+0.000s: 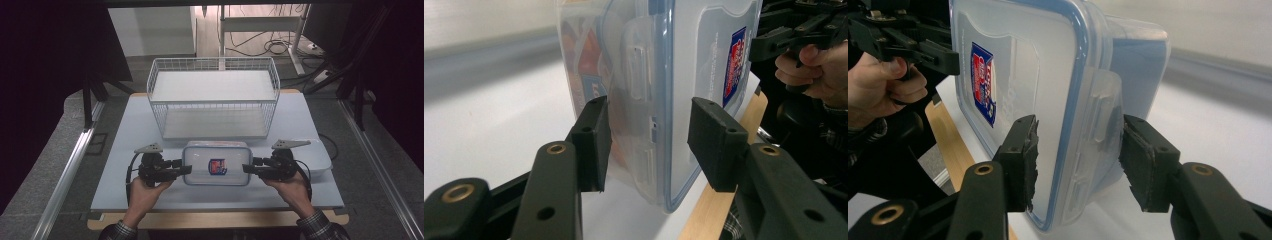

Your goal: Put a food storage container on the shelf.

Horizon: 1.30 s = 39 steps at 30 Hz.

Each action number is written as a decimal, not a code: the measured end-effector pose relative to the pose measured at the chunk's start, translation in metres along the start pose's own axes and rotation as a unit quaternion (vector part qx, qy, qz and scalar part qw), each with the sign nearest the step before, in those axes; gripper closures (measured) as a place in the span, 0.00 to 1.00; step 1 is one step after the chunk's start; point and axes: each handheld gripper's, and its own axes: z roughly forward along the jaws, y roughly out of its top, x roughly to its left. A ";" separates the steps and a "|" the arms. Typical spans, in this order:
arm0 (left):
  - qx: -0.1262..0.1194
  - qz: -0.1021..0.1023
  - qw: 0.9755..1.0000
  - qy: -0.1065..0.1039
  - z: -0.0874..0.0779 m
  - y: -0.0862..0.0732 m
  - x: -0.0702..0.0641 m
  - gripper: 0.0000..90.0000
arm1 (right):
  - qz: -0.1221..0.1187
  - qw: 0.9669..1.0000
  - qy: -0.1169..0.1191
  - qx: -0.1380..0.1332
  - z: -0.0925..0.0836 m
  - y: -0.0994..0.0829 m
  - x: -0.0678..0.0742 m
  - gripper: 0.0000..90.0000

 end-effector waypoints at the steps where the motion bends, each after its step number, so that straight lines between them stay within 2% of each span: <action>1: -0.002 0.002 1.000 0.002 -0.001 0.002 0.000 0.58 | 0.000 1.000 0.000 0.000 0.000 0.000 0.000 0.57; 7: -0.015 0.016 1.000 0.009 -0.008 0.020 -0.005 0.58 | -0.012 1.000 -0.001 -0.011 -0.006 0.019 0.001 0.57; 14: -0.031 0.031 0.999 0.014 -0.018 0.047 -0.007 0.58 | -0.033 0.999 -0.004 -0.026 -0.014 0.050 0.004 0.57; 16: -0.035 0.031 0.999 0.016 -0.020 0.051 -0.007 0.58 | -0.036 0.999 -0.004 -0.026 -0.015 0.053 0.004 0.57; 18: -0.040 0.032 0.999 0.017 -0.021 0.056 -0.007 0.58 | -0.039 0.999 -0.004 -0.031 -0.016 0.065 0.003 0.57; 25: -0.054 0.032 0.998 0.015 -0.026 0.077 -0.004 0.58 | -0.042 0.998 -0.007 -0.039 -0.020 0.086 0.002 0.57; 39: -0.069 0.045 0.996 0.021 -0.040 0.128 -0.001 0.58 | -0.051 0.997 -0.010 -0.063 -0.027 0.133 0.001 0.57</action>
